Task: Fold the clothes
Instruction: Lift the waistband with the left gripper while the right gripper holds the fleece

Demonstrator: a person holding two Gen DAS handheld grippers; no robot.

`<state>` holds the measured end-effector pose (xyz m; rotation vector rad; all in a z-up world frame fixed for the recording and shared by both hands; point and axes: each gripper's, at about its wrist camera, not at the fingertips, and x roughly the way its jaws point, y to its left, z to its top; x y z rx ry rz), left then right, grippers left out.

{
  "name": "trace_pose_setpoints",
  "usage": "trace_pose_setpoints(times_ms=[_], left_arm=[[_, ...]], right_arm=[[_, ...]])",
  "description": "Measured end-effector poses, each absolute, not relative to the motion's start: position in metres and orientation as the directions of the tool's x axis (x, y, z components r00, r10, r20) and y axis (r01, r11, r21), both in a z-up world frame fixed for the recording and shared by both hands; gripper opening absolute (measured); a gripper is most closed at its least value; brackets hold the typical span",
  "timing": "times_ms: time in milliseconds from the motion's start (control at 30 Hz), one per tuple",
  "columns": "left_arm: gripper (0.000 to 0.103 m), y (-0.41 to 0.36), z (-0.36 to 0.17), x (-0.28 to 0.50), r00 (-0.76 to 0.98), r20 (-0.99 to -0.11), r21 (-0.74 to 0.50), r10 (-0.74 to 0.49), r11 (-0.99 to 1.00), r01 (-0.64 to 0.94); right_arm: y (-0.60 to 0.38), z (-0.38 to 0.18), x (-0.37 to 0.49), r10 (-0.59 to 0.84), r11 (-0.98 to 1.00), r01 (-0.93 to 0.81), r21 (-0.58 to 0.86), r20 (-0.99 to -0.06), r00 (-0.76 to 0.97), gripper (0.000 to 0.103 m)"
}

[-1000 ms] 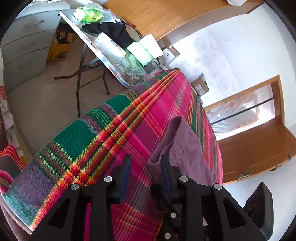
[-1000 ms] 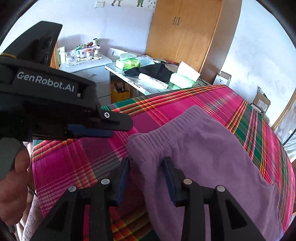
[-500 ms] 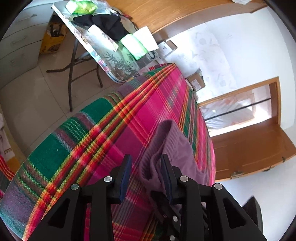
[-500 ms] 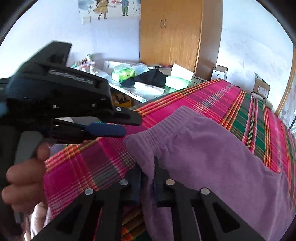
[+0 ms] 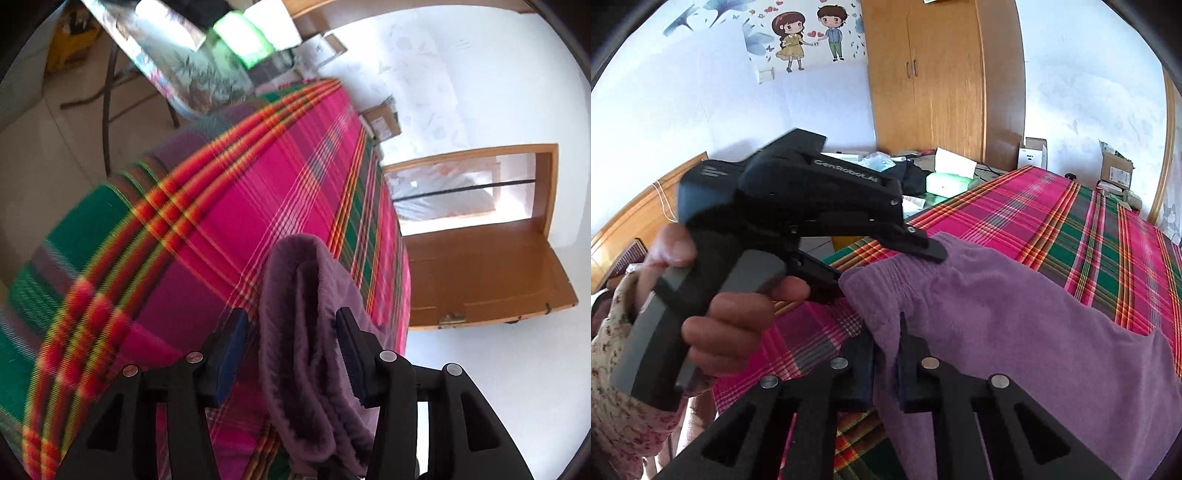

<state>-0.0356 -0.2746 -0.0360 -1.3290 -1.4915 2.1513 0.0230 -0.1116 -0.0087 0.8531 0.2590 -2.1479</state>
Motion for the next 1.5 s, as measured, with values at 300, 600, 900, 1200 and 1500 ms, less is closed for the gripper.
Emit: trace_pose_setpoints(times_ms=[300,600,900,1200,1500], left_arm=[[0.05,-0.262,-0.039,-0.057,-0.513,-0.543,-0.839,0.664,-0.459,0.294],[0.016,-0.257,-0.035,-0.066,-0.504,-0.578,-0.808,0.642,-0.537,0.241],[0.014,-0.275,-0.033,-0.056,-0.523,-0.601,-0.782,0.604,-0.58,0.23],[0.013,-0.289,-0.039,-0.055,-0.531,-0.609,-0.773,0.589,-0.589,0.235],[0.013,-0.281,-0.034,-0.058,-0.524,-0.635,-0.751,0.568,-0.614,0.245]], right_arm=[[-0.108,-0.009,0.023,-0.621,-0.652,0.751,0.105,-0.643,-0.449,0.009],[-0.127,-0.014,0.026,-0.564,-0.662,0.749,0.023,-0.673,-0.478,0.007],[-0.157,-0.025,0.022,-0.537,-0.653,0.757,0.01,-0.711,-0.454,0.007],[-0.158,-0.038,0.008,-0.518,-0.668,0.743,0.046,-0.745,-0.42,0.007],[-0.15,-0.037,0.004,-0.54,-0.676,0.733,0.078,-0.73,-0.42,0.007]])
